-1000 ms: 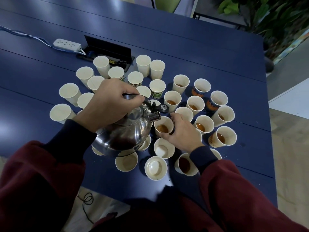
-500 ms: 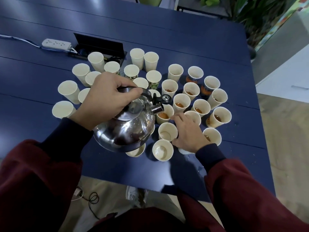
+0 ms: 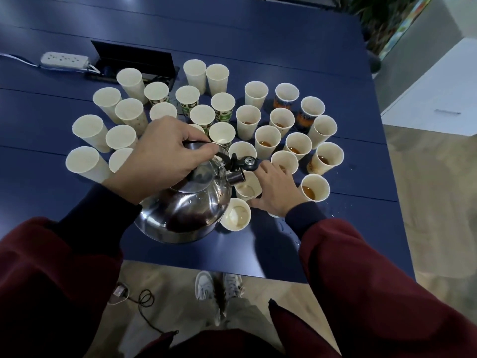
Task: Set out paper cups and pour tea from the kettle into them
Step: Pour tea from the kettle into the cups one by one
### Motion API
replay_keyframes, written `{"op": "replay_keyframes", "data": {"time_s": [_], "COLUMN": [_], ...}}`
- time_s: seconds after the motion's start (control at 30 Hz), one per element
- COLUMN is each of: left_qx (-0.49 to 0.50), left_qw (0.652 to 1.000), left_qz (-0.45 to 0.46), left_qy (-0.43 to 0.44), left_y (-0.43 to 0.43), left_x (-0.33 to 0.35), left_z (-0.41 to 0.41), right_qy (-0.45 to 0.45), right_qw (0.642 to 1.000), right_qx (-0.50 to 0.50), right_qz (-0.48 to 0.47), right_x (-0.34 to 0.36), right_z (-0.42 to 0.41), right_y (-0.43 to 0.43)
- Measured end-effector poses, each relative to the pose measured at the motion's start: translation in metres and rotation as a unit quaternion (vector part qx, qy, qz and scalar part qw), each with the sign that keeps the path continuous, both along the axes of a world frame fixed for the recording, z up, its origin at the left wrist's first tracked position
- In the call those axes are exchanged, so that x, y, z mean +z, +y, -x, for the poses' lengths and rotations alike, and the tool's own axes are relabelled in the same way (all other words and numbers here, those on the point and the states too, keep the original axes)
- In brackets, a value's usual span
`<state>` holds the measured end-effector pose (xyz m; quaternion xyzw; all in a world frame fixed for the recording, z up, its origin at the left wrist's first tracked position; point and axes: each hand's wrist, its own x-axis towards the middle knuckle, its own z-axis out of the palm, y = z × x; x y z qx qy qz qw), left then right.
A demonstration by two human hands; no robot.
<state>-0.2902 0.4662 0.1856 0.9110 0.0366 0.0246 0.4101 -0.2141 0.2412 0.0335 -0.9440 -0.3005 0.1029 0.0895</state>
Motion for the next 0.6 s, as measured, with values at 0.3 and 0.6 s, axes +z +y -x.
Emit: {"op": "replay_keyframes", "data": {"time_s": [0.3,0.6], "left_qx": [0.027,0.032], "left_qw": [0.999,0.997], "left_qz": [-0.038,-0.069], "left_qy": [-0.011,-0.022], "left_y": [-0.022,-0.029], "left_x": [-0.001,-0.001], "left_z": [-0.002,-0.002], "right_qy": [-0.005,-0.004], "right_qw": [0.999,0.999], "right_qx": [0.006,0.015], "right_qz": [-0.048,-0.05], "right_x": [-0.006,-0.008], "right_z": [-0.003,-0.004], "right_y": [-0.007,-0.009]}}
